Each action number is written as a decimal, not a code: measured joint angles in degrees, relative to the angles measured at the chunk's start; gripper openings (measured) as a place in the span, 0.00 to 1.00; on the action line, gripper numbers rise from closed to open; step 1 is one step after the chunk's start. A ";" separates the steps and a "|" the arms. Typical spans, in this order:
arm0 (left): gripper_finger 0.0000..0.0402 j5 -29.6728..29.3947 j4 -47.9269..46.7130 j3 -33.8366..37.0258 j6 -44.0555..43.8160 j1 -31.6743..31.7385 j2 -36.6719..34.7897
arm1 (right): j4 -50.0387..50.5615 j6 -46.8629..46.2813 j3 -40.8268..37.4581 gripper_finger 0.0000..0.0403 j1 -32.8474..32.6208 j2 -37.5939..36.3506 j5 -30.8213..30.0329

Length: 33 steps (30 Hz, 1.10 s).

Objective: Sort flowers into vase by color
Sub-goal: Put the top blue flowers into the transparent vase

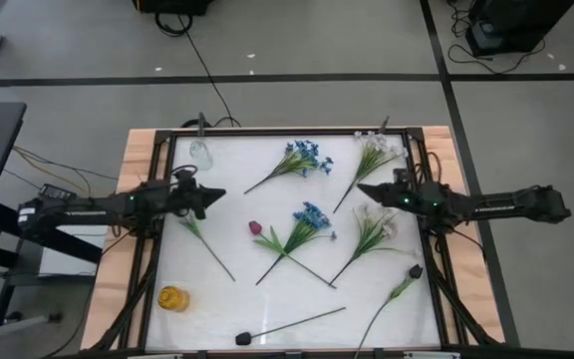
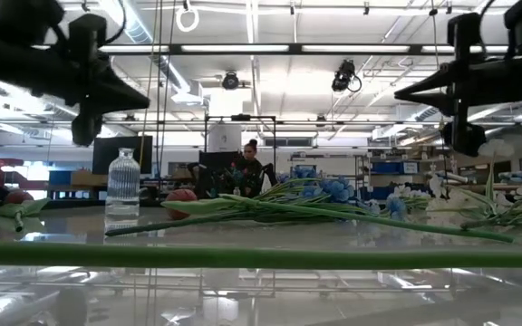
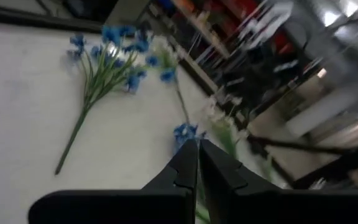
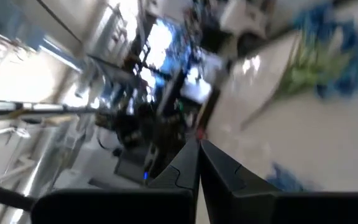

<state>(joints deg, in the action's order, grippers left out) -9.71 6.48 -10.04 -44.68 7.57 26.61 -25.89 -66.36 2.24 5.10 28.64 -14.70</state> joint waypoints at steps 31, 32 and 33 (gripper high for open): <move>0.56 9.76 -21.56 -50.68 27.59 18.57 64.48 | 3.22 8.11 17.71 0.06 3.68 24.24 3.50; 0.56 9.70 -23.08 -52.84 28.69 18.87 66.62 | 3.19 8.51 17.71 0.07 3.51 24.24 3.32; 0.56 9.73 -24.61 -54.92 29.97 19.15 68.61 | 3.18 8.88 17.71 0.08 3.33 24.24 3.08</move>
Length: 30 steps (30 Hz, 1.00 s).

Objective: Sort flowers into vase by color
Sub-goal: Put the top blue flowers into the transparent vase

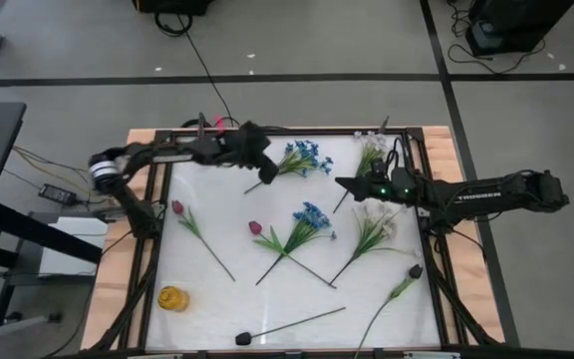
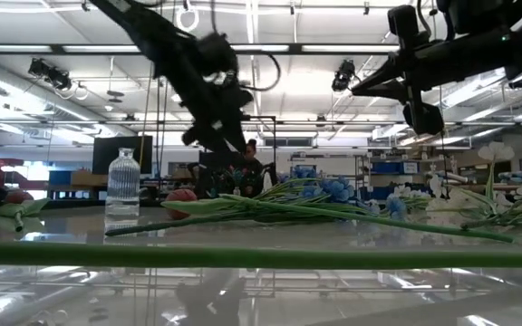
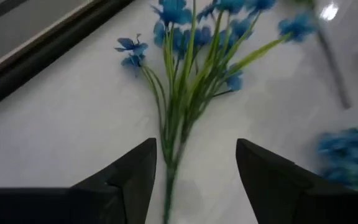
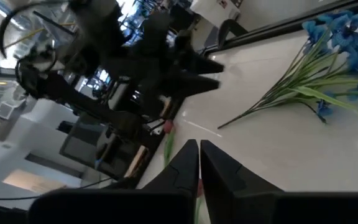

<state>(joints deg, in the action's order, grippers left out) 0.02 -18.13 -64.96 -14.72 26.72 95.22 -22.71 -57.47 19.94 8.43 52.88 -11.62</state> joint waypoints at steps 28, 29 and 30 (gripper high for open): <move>0.33 1.34 -13.41 -16.63 10.77 2.42 22.95 | 8.63 -1.51 -0.04 0.38 -0.42 0.00 1.27; 0.28 1.26 -13.36 -16.62 11.03 2.43 22.96 | 8.59 -1.49 -0.04 0.37 -0.42 0.00 1.29; 0.22 1.24 -13.33 -16.62 11.12 2.45 22.98 | 8.45 -1.43 -0.04 0.36 -0.42 0.00 1.36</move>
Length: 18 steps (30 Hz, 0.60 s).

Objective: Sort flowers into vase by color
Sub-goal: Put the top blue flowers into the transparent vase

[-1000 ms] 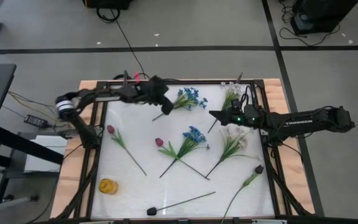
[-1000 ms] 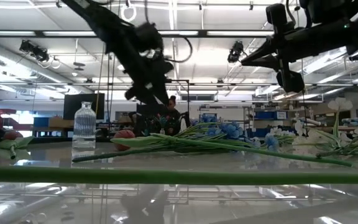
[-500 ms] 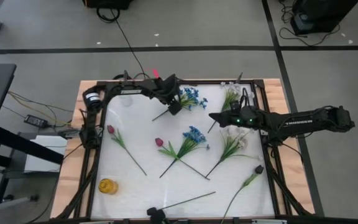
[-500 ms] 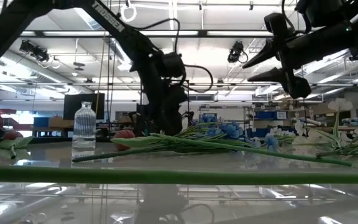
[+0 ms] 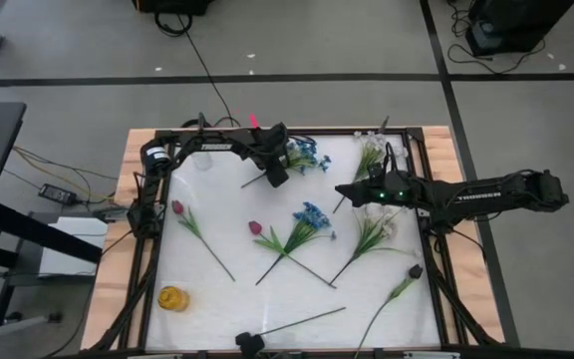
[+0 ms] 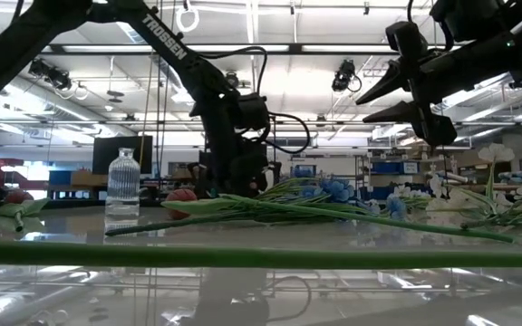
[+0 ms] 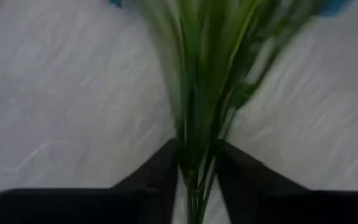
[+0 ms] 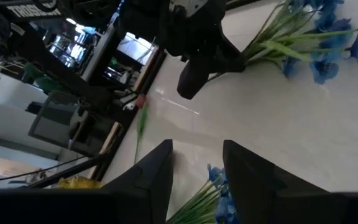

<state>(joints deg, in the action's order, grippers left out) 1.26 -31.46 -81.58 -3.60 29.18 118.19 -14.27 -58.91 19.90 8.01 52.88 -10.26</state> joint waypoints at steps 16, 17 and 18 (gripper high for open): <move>0.04 7.82 1.73 0.17 -3.38 2.53 -18.49 | 4.02 13.85 10.44 0.34 0.44 0.48 -0.44; 0.04 9.80 2.69 0.17 -2.97 2.48 -20.53 | 4.36 15.63 11.93 0.35 0.44 0.92 -0.53; 0.04 11.83 3.81 0.17 -2.78 2.47 -22.48 | 4.60 17.39 13.73 0.37 0.52 1.53 -0.59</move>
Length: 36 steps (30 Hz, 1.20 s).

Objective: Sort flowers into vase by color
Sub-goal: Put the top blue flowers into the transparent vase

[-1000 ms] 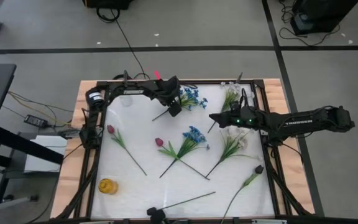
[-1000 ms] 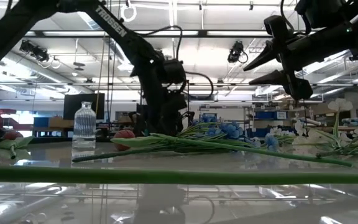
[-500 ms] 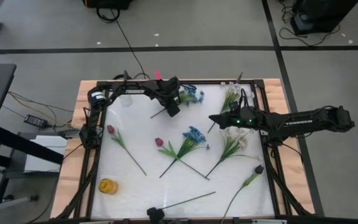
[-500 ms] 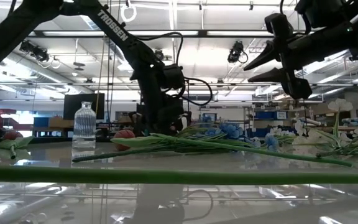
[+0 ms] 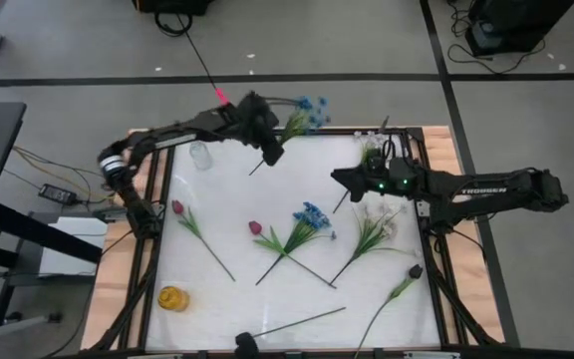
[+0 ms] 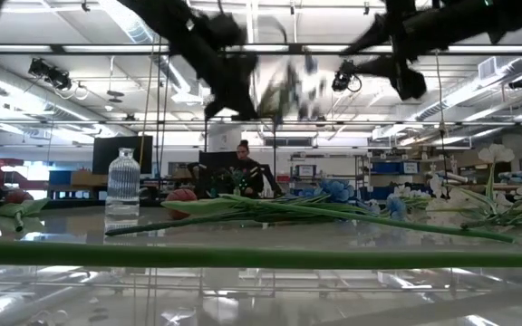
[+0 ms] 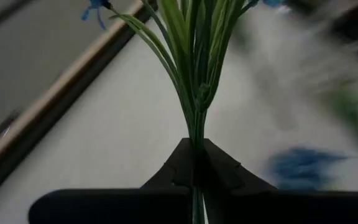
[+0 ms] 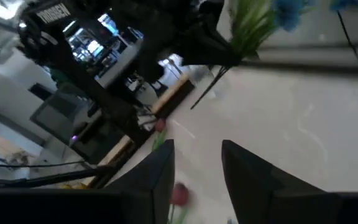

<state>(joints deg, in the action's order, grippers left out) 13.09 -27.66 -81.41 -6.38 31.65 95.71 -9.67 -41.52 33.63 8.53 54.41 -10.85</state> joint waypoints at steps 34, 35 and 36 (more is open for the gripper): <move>0.08 9.11 16.48 -0.02 -5.04 -12.05 -11.36 | -2.59 18.68 27.58 0.10 5.71 17.75 12.19; 0.10 9.08 16.47 -0.02 -5.02 -11.99 -11.36 | -0.89 19.77 28.41 0.06 5.89 17.75 13.01; 0.11 9.00 16.46 -0.02 -5.02 -11.99 -11.36 | 1.22 20.96 29.57 0.04 5.99 17.75 13.40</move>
<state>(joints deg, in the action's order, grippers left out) 22.09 -11.20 -81.43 -11.40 19.66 84.36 -8.45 -20.56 63.20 14.52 72.16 2.55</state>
